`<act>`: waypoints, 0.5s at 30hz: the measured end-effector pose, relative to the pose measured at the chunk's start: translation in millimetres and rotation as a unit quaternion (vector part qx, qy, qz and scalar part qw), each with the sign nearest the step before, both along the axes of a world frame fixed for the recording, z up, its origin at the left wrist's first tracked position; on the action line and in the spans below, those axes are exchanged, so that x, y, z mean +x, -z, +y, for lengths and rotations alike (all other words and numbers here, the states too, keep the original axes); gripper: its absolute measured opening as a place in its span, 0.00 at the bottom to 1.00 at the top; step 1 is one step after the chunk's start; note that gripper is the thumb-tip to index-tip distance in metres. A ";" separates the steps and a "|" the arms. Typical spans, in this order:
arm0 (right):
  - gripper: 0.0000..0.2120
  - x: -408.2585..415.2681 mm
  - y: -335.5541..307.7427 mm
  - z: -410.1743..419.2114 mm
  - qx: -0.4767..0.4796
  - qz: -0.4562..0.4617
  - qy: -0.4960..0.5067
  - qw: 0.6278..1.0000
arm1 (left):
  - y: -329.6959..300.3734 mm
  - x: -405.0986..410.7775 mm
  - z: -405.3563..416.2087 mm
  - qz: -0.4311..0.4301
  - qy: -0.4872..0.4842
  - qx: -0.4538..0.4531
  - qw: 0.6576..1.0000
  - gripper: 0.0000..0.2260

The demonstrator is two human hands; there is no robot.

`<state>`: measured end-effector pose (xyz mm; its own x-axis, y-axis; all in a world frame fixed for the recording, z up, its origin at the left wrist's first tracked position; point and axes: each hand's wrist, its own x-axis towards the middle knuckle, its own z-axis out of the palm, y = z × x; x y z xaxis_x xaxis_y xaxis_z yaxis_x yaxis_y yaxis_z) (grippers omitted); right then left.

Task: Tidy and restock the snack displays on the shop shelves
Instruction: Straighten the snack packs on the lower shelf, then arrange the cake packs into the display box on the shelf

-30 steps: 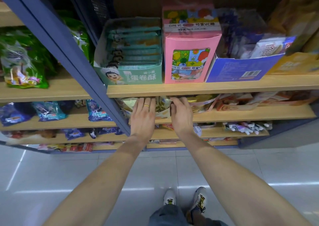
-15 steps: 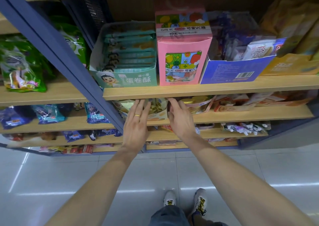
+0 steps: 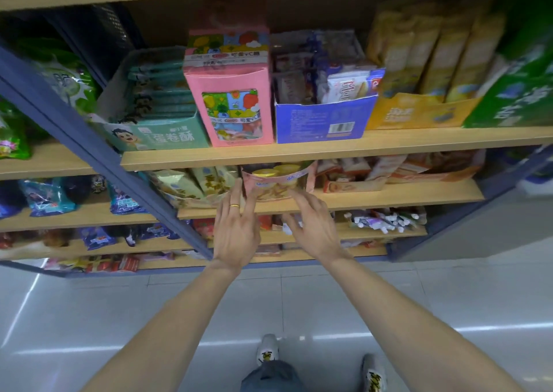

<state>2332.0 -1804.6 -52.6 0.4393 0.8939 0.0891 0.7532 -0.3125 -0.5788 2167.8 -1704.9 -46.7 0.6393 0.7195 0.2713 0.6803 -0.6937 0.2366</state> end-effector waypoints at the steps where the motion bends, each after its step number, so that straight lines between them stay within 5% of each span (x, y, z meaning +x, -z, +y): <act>1: 0.28 21.5 1.2 -19.0 -0.005 0.006 0.013 1.000 | 2.7 17.8 -15.0 0.006 0.005 -0.002 1.000 0.33; 9: 0.27 192.4 13.0 -164.2 -0.015 -0.001 0.112 0.994 | 26.7 177.0 -144.1 0.009 0.041 -0.021 0.999 0.28; 15: 0.28 248.7 47.6 -168.0 0.028 -0.003 0.108 0.994 | 57.5 246.1 -158.3 -0.018 0.021 0.017 0.999 0.28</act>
<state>2580.7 -1972.6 -100.2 0.6203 0.7718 0.1397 0.6753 -0.4349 -0.5958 2413.9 -1863.2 -104.1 0.6579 0.6826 0.3181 0.6425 -0.7291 0.2357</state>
